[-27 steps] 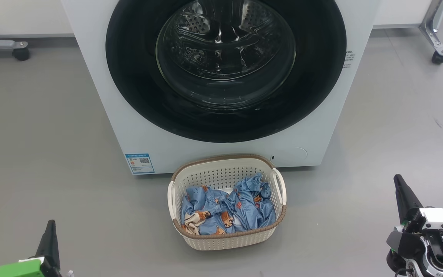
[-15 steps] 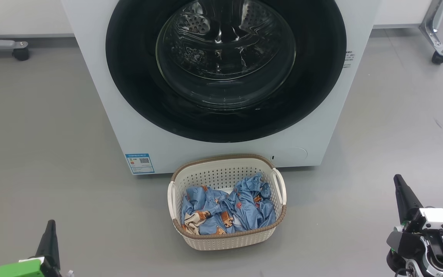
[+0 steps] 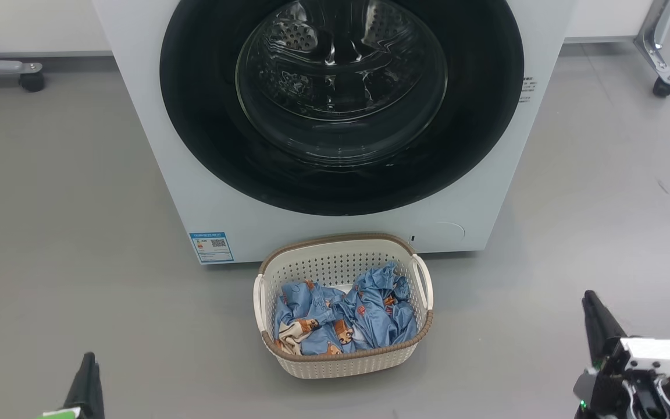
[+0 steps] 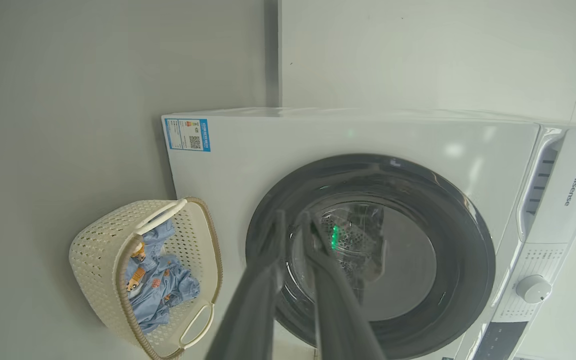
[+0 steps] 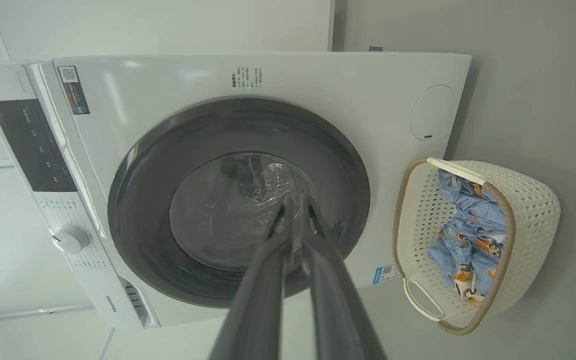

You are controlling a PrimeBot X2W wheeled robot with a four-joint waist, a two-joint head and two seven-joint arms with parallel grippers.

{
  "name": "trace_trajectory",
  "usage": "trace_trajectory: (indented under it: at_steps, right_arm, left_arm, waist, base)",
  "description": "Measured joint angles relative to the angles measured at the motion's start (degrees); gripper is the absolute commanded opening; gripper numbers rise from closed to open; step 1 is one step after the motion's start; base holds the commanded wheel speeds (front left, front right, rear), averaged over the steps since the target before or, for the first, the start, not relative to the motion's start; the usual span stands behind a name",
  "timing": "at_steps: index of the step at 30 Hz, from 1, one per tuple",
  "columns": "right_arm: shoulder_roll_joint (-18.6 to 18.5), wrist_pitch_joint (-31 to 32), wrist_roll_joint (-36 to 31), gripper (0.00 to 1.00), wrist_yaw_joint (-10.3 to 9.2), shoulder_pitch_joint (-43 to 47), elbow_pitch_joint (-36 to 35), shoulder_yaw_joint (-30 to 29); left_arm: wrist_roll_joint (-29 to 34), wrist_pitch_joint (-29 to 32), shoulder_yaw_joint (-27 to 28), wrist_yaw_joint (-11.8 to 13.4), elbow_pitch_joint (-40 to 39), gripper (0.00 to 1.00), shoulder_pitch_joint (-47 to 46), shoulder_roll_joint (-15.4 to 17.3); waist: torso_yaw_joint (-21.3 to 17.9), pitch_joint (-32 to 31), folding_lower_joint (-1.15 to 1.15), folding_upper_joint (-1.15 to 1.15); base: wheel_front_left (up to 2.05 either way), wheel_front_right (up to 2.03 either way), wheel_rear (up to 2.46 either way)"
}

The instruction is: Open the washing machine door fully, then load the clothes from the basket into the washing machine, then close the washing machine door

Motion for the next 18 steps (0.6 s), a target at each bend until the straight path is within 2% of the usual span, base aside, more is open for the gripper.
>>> trace_trajectory:
  at_steps: [18]
  right_arm:
    - [0.71,-0.2,-1.33,1.0,0.05,0.22,-0.53,1.22]
  left_arm:
    - [0.96,-2.9,-0.11,-0.02,-1.36,1.0,0.66,-0.27]
  waist:
    - [-0.49,0.1,0.0,0.0]
  base:
    - [0.0,0.0,0.0]
